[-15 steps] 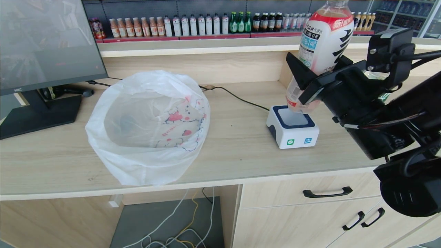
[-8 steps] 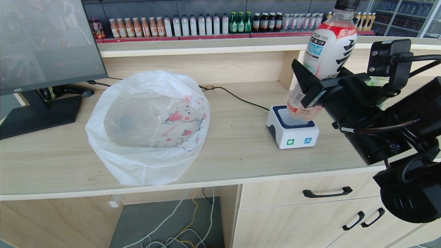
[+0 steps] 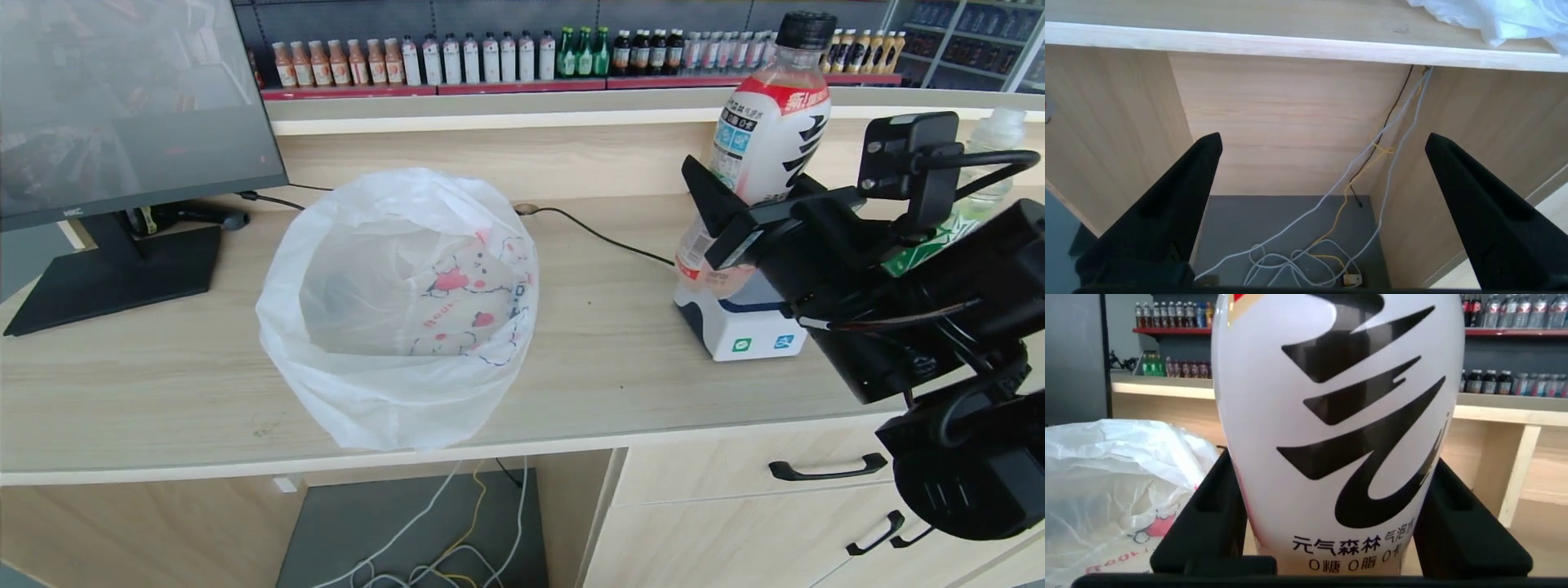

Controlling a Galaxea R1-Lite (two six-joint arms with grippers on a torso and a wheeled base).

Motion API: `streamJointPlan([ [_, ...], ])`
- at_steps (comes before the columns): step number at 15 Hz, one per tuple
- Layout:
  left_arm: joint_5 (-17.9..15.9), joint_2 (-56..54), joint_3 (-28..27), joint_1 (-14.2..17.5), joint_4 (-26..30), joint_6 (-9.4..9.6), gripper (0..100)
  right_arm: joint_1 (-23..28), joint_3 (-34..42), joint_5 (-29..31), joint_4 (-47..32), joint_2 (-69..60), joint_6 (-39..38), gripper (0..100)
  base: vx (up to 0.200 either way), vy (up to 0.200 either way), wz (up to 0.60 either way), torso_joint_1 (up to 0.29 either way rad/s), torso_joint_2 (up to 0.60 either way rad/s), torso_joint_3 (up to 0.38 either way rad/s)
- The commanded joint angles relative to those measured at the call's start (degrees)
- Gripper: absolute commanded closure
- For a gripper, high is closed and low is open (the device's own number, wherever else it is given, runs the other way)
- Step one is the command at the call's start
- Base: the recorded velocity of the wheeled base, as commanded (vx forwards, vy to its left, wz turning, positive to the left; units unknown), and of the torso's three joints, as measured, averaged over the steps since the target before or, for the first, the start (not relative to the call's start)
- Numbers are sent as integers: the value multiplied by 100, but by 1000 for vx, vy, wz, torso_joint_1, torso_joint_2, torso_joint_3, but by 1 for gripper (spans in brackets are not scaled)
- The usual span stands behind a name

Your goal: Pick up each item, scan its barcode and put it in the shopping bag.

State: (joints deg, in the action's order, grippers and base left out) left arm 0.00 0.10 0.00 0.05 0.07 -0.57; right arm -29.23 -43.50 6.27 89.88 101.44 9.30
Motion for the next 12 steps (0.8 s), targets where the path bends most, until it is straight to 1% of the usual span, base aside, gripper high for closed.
streamJointPlan([
  [1, 0, -1, 0, 4, 1, -4, 0, 5, -10, 6, 12, 34, 1, 100, 0, 200, 0, -2, 2, 7],
  [12, 0, -1, 0, 4, 1, -4, 0, 5, 34, 6, 12, -168, -60, 100, 0, 200, 0, 4, 4, 4],
])
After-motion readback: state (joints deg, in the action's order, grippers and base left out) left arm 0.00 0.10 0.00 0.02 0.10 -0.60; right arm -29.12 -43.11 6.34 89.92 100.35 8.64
